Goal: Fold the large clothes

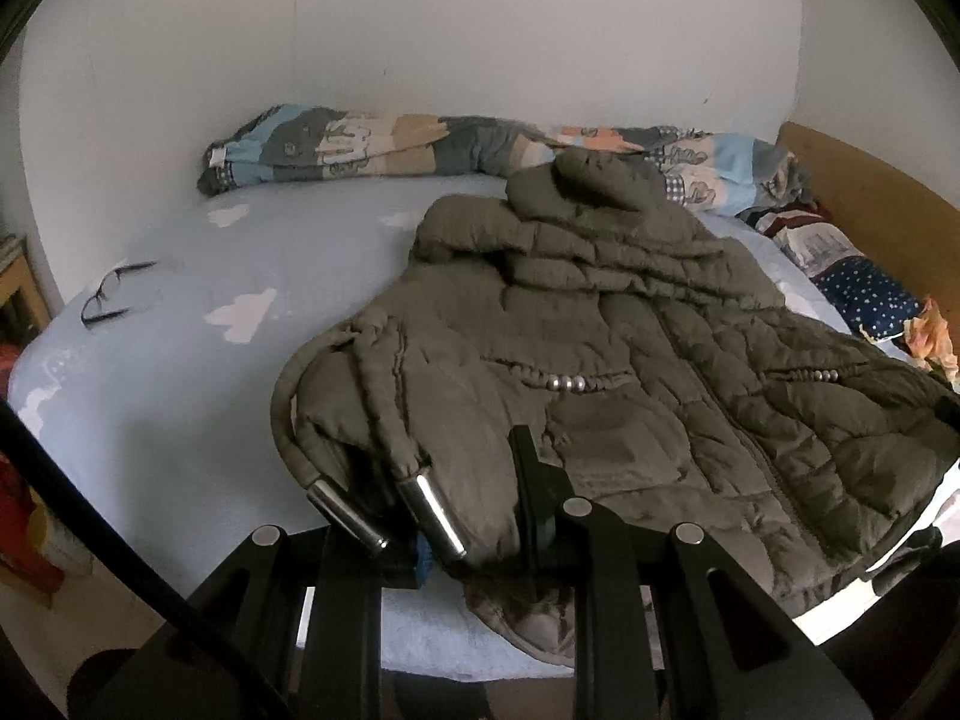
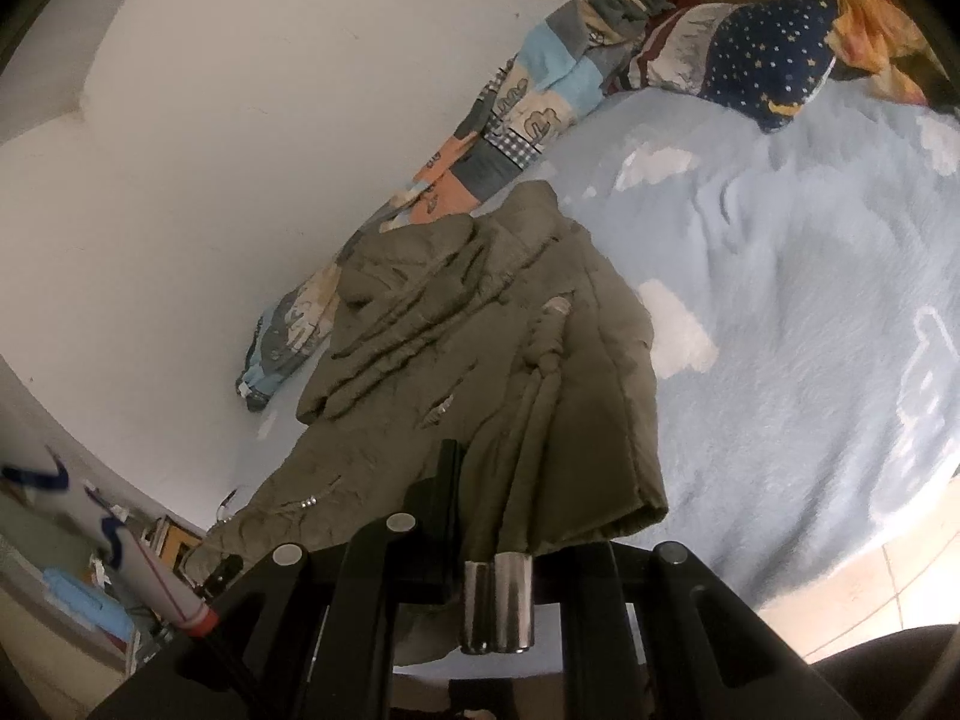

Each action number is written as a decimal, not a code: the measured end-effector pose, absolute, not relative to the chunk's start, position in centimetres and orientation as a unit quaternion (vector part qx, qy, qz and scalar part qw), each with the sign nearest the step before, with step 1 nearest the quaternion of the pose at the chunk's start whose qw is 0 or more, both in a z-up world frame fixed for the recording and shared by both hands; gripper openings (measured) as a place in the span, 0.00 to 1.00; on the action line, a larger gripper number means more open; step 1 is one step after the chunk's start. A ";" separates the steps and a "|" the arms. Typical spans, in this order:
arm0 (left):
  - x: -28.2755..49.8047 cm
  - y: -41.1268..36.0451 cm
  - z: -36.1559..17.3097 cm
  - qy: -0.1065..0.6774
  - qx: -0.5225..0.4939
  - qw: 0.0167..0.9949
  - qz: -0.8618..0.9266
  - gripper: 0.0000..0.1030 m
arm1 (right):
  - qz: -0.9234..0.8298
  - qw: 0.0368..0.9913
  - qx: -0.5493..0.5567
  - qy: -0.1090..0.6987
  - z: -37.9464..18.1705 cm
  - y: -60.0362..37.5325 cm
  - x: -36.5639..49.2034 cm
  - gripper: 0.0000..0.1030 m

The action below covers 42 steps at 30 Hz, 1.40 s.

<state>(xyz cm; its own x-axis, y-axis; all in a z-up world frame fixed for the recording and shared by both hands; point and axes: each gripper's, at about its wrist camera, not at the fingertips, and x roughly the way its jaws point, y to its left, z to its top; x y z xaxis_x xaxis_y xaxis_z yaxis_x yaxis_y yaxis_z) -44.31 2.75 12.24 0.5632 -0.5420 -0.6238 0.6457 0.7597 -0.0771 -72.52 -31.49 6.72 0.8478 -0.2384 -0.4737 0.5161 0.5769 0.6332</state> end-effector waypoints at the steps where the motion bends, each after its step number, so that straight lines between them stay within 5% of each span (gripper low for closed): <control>1: -44.2 2.7 12.5 0.320 0.082 0.881 -0.337 0.20 | -0.215 0.873 0.405 0.169 7.0 -31.4 -72.9 0.11; 42: -41.0 -1.3 22.1 0.248 0.089 0.907 -0.327 0.22 | -0.211 0.896 0.366 0.135 16.3 -36.0 -69.2 0.12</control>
<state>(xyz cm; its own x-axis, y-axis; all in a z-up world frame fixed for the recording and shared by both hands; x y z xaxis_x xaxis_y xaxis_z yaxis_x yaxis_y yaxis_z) -41.04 -1.27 22.14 0.6627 -0.5505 -0.5077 0.6382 0.7699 -0.0016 -69.20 -35.98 16.25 0.8749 -0.2789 -0.3960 0.4764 0.6436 0.5991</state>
